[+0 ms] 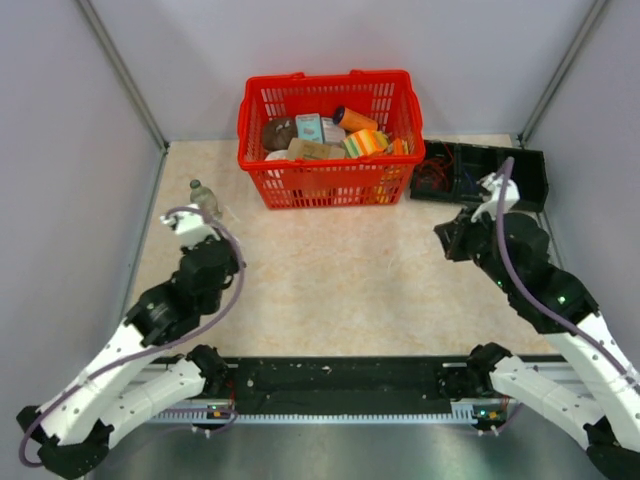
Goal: Untangle the cables
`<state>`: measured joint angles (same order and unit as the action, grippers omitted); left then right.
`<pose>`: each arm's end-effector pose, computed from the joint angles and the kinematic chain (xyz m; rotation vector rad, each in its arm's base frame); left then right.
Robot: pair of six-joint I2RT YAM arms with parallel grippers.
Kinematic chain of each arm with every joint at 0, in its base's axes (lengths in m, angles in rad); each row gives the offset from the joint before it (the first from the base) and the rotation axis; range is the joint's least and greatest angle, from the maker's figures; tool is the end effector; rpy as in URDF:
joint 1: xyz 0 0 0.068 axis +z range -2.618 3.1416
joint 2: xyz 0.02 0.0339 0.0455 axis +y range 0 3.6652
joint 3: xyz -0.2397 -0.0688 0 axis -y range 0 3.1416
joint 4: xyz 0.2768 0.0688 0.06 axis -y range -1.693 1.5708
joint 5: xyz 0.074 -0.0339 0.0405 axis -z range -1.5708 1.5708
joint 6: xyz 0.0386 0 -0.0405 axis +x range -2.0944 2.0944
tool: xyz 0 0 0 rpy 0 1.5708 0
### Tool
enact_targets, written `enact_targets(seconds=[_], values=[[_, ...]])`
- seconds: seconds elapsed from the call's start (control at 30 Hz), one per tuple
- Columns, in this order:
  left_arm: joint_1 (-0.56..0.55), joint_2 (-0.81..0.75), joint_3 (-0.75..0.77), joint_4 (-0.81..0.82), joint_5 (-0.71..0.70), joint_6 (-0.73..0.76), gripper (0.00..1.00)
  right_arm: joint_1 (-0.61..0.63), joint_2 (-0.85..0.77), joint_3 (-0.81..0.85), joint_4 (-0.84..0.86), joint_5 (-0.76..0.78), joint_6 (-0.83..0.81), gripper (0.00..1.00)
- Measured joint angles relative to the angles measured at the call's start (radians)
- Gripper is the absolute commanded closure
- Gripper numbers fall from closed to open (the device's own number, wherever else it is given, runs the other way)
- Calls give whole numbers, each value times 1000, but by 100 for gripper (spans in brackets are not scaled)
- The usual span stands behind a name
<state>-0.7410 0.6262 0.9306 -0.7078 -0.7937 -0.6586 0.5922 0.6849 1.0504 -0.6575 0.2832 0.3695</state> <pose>0.1402 -0.0910 0.3545 -0.4205 1.8055 -0.1872 0.1535 0.0903 0.3881 -0.0107 1.8703 0.4046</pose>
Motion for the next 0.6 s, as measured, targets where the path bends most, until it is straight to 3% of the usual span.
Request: enact_targets(seconds=[0.3,0.6], values=[[0,230,-281,180,211,-59,100,0,151,0,-4,-312,-27,100],[0,239,-450,368,283,-126,100,0,297,-71,23,-366,-36,100]])
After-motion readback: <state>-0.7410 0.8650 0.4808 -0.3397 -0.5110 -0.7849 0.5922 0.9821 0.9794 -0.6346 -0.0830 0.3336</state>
